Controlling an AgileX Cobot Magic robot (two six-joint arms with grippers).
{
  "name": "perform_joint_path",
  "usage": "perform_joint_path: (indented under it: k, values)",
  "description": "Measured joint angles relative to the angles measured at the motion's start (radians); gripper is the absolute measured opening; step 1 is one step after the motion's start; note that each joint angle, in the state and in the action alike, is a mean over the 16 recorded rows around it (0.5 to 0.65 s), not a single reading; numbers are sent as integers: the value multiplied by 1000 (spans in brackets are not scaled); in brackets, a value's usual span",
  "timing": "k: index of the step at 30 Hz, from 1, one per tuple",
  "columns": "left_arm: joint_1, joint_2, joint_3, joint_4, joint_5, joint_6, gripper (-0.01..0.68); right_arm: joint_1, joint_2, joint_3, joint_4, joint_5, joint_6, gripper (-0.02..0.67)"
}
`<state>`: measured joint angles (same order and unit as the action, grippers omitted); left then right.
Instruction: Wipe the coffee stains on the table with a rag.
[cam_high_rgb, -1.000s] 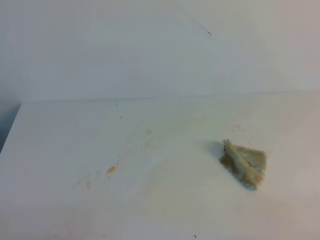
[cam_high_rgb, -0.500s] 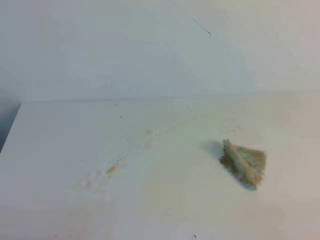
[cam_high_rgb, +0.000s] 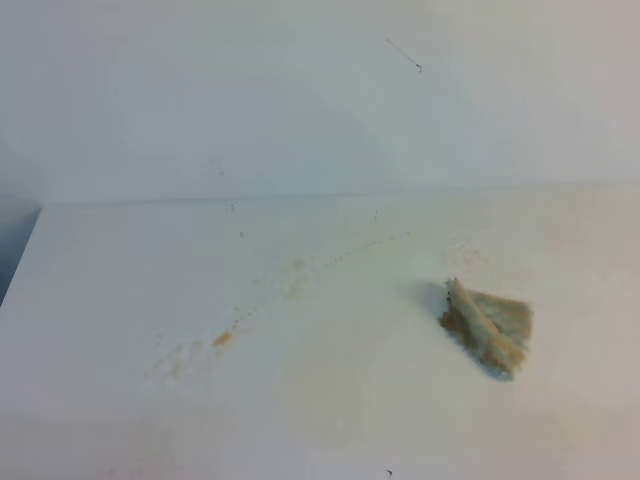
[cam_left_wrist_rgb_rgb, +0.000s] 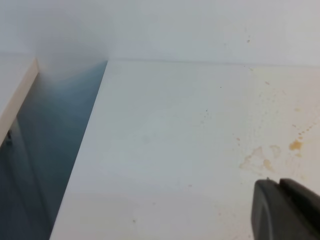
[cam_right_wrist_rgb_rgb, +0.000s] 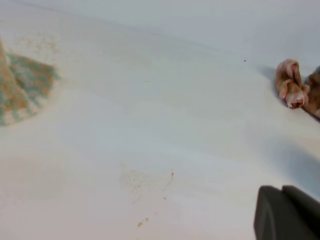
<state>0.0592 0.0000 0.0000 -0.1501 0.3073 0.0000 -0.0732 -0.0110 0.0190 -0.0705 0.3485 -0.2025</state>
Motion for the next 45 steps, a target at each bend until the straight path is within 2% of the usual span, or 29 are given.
perform_joint_path:
  k: [19,24,36,40,45]
  values:
    - [0,-2,2,0,-1,0,0,0,0,0,10,0,13,0]
    - [0,0,0,0,0,0,-1,0,0,0,6,-1,120,0]
    - [0,0,0,0,0,0,-1,0,0,1,-73,-2,515,-1]
    - [0,0,0,0,0,0,-1,0,0,2,-77,-2,537,-1]
    - [0,0,0,0,0,0,-1,0,0,2,-31,0,463,-1]
